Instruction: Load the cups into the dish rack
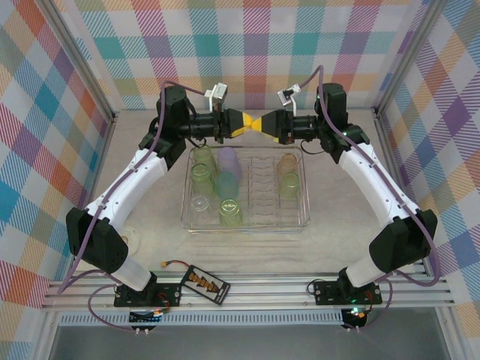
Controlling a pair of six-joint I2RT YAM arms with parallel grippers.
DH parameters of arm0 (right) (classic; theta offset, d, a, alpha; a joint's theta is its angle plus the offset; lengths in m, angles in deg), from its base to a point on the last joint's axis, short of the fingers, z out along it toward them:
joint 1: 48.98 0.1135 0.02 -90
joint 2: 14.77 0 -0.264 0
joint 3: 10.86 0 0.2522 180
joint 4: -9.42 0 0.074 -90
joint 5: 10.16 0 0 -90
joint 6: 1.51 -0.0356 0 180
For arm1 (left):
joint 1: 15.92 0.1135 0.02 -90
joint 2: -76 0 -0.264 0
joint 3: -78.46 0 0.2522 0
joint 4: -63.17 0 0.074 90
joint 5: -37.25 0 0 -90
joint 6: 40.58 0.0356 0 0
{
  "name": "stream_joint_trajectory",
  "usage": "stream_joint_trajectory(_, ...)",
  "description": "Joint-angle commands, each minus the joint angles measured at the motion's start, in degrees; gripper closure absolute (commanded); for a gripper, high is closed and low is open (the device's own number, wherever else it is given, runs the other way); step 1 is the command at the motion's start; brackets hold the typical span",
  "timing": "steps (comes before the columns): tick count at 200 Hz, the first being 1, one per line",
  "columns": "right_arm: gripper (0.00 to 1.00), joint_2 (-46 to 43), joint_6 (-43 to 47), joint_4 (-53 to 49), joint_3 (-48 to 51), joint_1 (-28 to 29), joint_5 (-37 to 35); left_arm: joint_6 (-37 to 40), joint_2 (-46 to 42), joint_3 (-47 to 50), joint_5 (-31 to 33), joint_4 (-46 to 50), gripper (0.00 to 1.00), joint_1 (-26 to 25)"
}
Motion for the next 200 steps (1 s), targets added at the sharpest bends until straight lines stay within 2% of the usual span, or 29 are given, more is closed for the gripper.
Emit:
stream_joint_trajectory(1,0.11,-2.67,1.33,0.31,0.96,0.62,3.39,-0.14,-0.93,-1.87,1.15,-0.26,1.0,0.28)
stream_joint_trajectory(63,0.18,-2.58,1.81,0.25,0.37,0.66,3.41,0.52,-1.1,-0.84,1.11,1.07,1.0,1.07)
stream_joint_trajectory(94,0.2,-3.0,4.52,-5.07,-0.82,0.67,-0.76,0.92,-0.6,-0.73,-0.44,3.31,1.0,1.07)
stream_joint_trajectory(97,0.2,-3.06,4.71,-5.27,-0.82,0.67,-1.03,1.14,-0.53,-0.83,-0.51,4.02,0.97,1.07)
stream_joint_trajectory(113,0.27,-3.59,5.24,-6.87,-0.91,0.67,-3.42,3.2,-0.41,-1.15,-0.14,8.02,0.65,1.07)
stream_joint_trajectory(126,0.31,-4.13,6.39,-9.29,-1.28,0.66,-5.96,5.59,-0.65,-1.55,0.86,11.84,0.36,1.15)
stream_joint_trajectory(143,0.36,-5.1,7.88,-12.12,-1.52,0.65,-8.31,9.73,-1.0,-2.76,3.0,18.08,0.13,1.37)
stream_joint_trajectory(169,0.39,-6.56,12.37,-20.79,-3.37,0.36,-14.63,16.08,-0.84,-4.67,5.24,29.23,0.0,2.44)
stream_joint_trajectory(178,0.39,-7.07,14.57,-24.61,-4.22,0.23,-16.41,18.14,-0.66,-4.96,6.77,34.04,0.0,3.11)
stream_joint_trajectory(200,0.41,-8.23,19.85,-34.88,-6.59,0.23,-22.44,26.82,-0.62,-5.87,15.4,48.84,0.0,4.81)
